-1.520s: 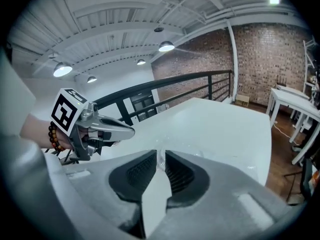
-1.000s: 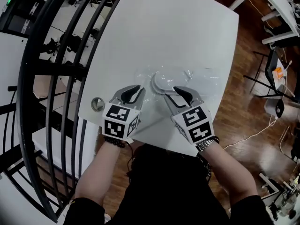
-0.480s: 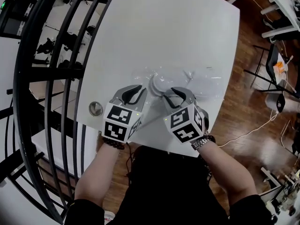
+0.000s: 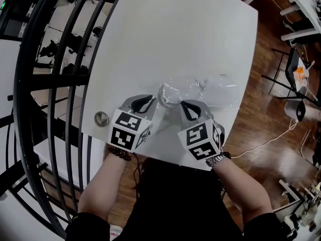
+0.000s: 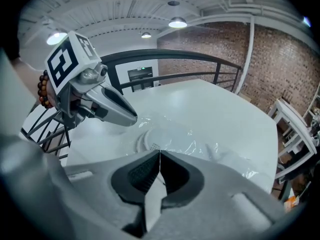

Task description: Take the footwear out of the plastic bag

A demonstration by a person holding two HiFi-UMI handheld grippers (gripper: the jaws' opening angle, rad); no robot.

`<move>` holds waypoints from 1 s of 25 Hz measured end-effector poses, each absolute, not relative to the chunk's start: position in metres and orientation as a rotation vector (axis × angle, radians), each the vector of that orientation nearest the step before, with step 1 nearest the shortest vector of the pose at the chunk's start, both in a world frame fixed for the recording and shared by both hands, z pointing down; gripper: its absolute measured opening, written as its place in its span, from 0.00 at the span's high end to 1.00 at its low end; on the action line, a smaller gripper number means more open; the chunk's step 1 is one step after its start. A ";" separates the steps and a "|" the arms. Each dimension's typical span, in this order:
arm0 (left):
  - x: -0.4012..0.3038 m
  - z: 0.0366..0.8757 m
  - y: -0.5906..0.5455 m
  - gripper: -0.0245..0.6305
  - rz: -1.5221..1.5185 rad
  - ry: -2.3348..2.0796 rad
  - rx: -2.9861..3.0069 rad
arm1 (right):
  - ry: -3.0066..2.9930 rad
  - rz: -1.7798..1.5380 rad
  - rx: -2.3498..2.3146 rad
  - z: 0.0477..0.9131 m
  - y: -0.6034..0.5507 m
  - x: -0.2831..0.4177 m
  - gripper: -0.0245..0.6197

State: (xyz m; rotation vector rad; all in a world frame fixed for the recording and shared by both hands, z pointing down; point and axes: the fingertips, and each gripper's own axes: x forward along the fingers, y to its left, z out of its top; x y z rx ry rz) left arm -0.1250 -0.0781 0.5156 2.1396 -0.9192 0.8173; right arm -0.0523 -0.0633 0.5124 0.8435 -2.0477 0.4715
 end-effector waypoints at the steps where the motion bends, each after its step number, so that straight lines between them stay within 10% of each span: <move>1: -0.121 0.517 -0.076 0.87 0.820 -0.884 2.131 | -2.053 0.469 0.844 0.511 -0.063 -0.052 0.97; 9: -0.100 0.524 -0.073 0.70 0.707 -0.744 1.967 | -2.083 0.465 0.838 0.504 -0.061 -0.048 0.97; 25: -0.095 0.546 -0.066 0.67 0.554 -0.691 1.661 | -2.152 0.473 0.821 0.498 -0.052 -0.047 0.97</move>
